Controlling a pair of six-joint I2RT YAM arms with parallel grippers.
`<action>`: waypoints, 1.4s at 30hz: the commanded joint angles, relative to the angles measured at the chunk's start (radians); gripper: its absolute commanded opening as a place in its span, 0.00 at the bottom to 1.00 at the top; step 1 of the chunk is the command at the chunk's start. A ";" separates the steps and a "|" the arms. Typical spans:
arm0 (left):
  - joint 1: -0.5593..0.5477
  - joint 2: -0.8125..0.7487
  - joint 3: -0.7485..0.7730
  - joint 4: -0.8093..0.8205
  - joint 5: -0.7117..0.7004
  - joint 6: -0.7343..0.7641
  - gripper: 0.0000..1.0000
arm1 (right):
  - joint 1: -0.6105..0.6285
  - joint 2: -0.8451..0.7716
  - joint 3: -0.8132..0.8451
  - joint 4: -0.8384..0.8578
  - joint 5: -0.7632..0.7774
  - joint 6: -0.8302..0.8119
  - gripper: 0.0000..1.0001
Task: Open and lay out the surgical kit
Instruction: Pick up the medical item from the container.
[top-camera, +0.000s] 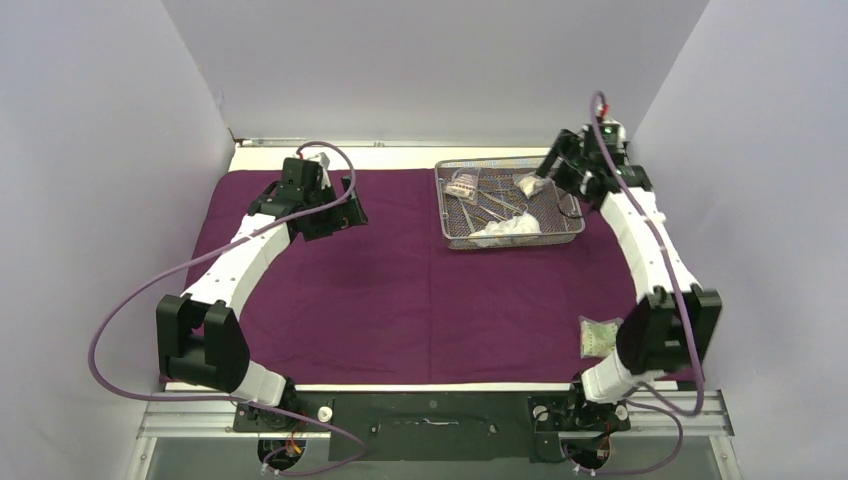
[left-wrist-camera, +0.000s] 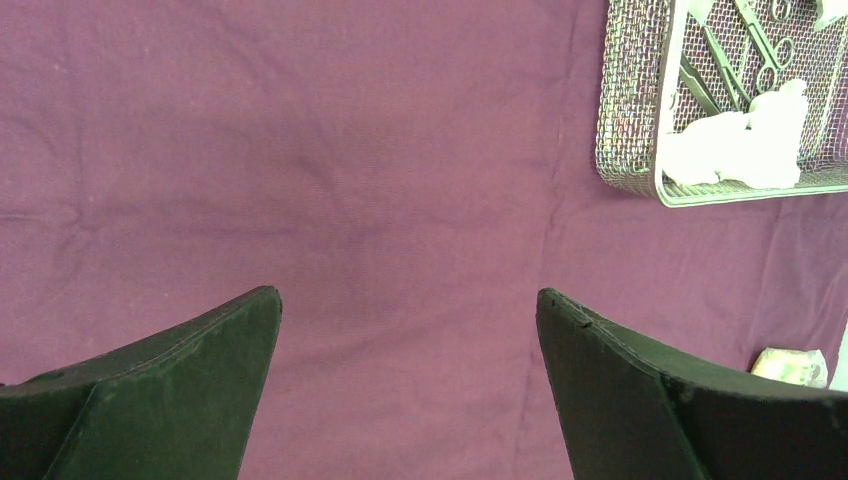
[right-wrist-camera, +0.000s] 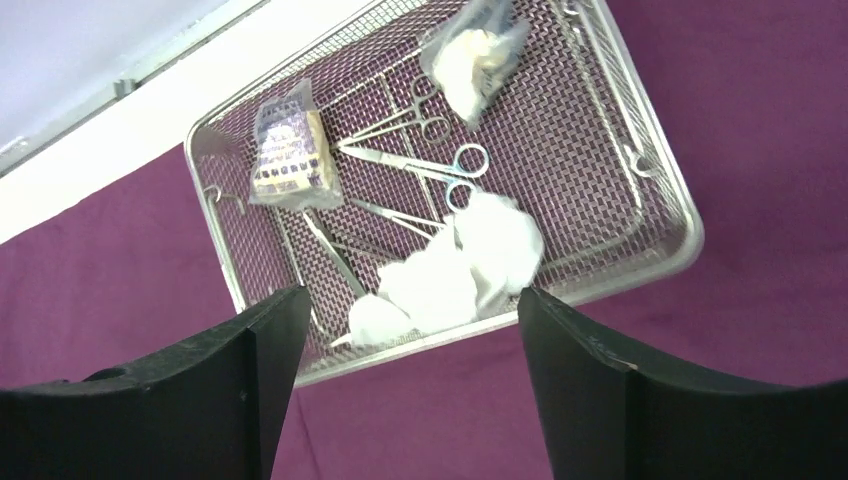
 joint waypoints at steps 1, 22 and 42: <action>0.011 -0.001 0.033 0.036 -0.005 -0.009 0.97 | 0.064 0.183 0.141 -0.034 0.192 0.052 0.72; 0.050 0.135 0.187 -0.010 -0.001 -0.004 0.97 | 0.081 0.775 0.546 0.003 0.310 0.217 0.61; 0.061 0.103 0.148 -0.007 0.000 -0.004 0.97 | 0.029 0.855 0.554 0.051 0.171 0.142 0.18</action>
